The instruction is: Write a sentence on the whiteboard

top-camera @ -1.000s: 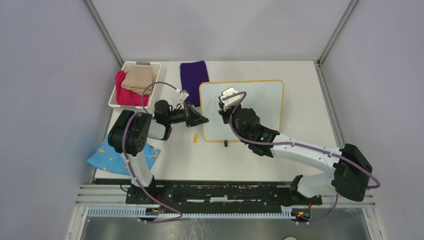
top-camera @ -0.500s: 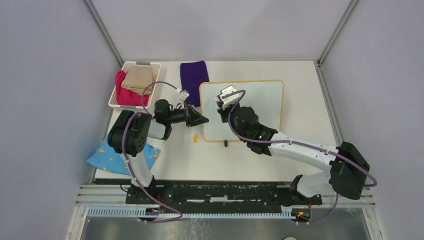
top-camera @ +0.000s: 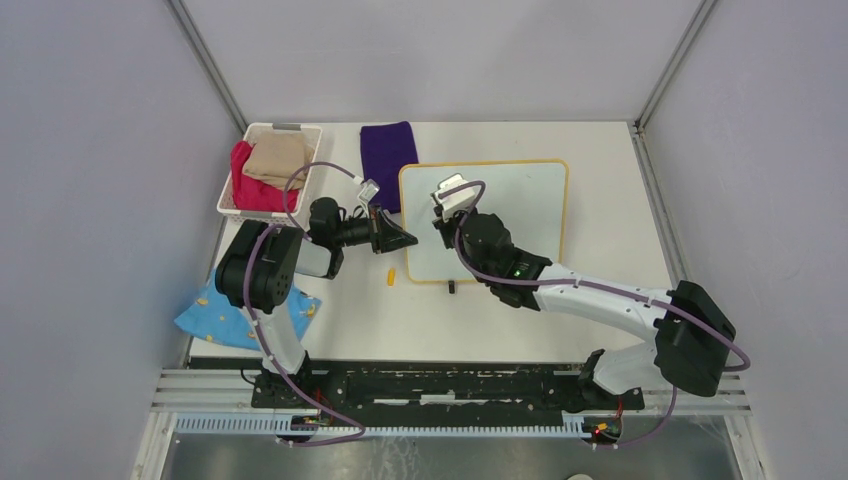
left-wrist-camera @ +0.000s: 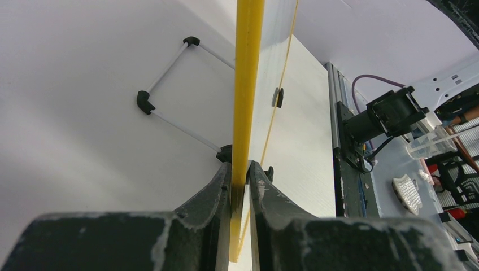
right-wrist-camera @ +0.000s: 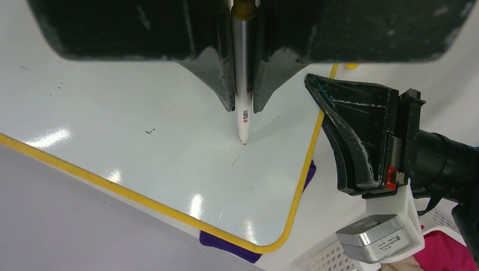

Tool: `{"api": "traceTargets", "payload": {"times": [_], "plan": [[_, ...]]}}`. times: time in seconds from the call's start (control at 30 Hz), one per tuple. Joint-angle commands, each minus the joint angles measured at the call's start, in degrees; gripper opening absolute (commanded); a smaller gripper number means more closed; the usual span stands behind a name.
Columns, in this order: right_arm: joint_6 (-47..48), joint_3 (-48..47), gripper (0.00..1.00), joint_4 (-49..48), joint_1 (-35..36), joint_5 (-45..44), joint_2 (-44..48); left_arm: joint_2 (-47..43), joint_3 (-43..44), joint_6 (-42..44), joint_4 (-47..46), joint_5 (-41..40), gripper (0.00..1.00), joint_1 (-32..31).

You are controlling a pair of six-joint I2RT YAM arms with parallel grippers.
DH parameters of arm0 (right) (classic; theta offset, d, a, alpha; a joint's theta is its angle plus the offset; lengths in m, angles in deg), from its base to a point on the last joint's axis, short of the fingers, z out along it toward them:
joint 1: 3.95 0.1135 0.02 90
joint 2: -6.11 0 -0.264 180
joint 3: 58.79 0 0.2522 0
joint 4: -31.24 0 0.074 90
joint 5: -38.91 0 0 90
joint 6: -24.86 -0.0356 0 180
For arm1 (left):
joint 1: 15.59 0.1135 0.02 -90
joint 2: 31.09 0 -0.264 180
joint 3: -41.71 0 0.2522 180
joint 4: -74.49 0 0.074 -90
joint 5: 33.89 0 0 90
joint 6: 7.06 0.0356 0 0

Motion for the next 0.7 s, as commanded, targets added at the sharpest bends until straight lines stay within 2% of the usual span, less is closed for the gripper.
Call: {"api": "traceTargets", "payload": {"times": [0.0, 0.67], "plan": [[0.06, -3.42, 0.0, -1.01, -0.09, -2.61, -0.66, 0.39, -0.03, 4.9, 6.38, -3.26, 0.02, -0.71], [0.04, -6.19, 0.0, 0.79, -0.08, 0.26, -4.02, -0.35, 0.51, 7.28, 9.76, -3.34, 0.02, -1.33]]}}
